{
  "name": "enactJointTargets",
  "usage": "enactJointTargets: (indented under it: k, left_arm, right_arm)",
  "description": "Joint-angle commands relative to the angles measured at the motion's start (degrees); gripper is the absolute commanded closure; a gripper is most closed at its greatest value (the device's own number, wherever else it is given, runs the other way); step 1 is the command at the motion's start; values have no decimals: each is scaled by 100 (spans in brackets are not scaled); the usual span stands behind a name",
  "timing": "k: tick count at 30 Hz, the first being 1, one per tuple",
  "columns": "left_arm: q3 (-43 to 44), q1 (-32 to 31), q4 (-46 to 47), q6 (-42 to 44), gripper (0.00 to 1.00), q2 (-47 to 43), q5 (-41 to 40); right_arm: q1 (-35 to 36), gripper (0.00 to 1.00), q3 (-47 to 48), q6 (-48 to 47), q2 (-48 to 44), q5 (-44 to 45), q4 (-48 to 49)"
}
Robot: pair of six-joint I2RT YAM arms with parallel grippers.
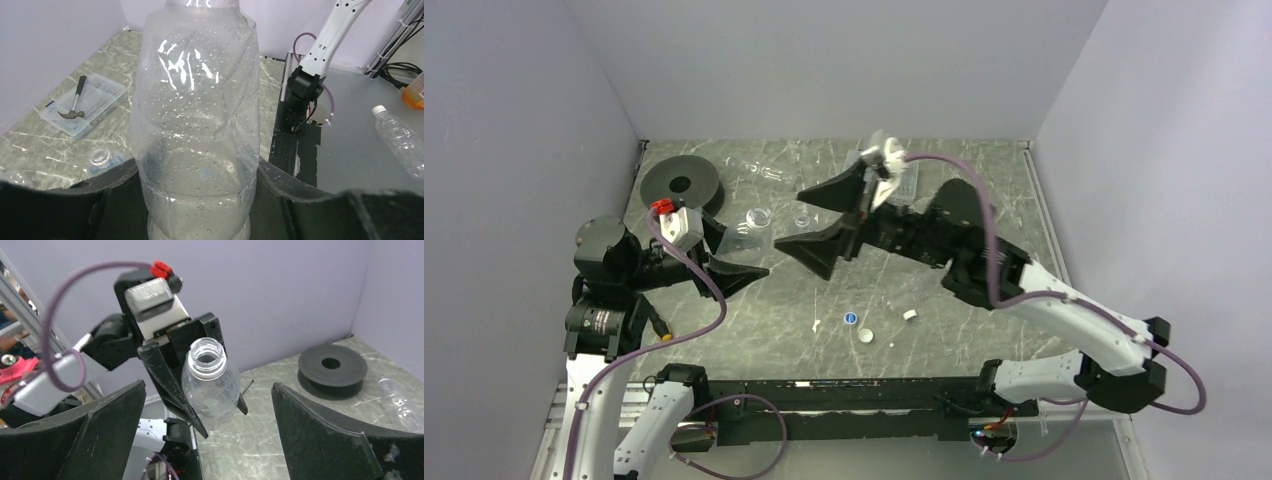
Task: Unscrew the bottle caps
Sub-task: Place the plastic bottle at the center of the board.
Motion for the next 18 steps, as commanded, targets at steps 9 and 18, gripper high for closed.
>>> enactJointTargets:
  k: [9, 18]
  left_arm:
    - [106, 11, 0, 1, 100, 86, 378]
    - [81, 14, 10, -24, 96, 60, 425]
  right_arm:
    - [1, 12, 401, 373, 986, -647, 1261]
    - [6, 31, 592, 526, 1338, -749, 1355]
